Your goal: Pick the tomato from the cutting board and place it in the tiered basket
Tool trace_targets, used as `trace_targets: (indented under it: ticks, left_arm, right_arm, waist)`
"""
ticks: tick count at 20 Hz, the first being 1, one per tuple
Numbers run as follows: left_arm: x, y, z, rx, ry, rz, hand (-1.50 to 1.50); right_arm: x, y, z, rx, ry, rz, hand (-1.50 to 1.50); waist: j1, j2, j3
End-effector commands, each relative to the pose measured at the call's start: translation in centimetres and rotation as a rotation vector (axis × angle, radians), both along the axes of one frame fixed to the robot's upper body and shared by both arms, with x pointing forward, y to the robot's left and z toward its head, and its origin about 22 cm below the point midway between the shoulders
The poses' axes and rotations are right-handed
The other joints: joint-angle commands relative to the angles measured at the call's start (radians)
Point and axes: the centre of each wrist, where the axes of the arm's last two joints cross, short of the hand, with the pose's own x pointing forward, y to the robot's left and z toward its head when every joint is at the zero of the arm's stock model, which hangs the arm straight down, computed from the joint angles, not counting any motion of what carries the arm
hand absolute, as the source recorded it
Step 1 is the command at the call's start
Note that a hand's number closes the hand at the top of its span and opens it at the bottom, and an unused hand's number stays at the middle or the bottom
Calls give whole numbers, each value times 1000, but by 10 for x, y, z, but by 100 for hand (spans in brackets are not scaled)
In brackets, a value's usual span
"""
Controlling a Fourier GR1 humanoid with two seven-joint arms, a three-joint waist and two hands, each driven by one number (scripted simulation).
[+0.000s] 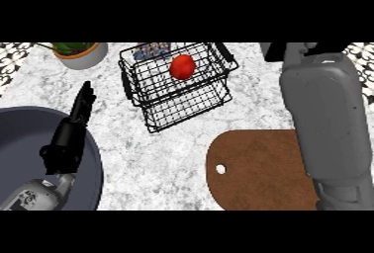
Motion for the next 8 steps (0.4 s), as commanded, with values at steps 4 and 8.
trace_targets:
  ticks: [4, 8]
  left_arm:
    - [-6, -12, -14, -97, 52, 42, 0]
    - [-12, -11, -11, -88, 61, 30, 0]
  right_arm:
    - [-52, -106, -29, 101, -32, -43, -150]
    - [-94, -154, -35, 130, -29, -8, -150]
  waist:
    - [-38, 3, -19]
    - [-38, 1, -19]
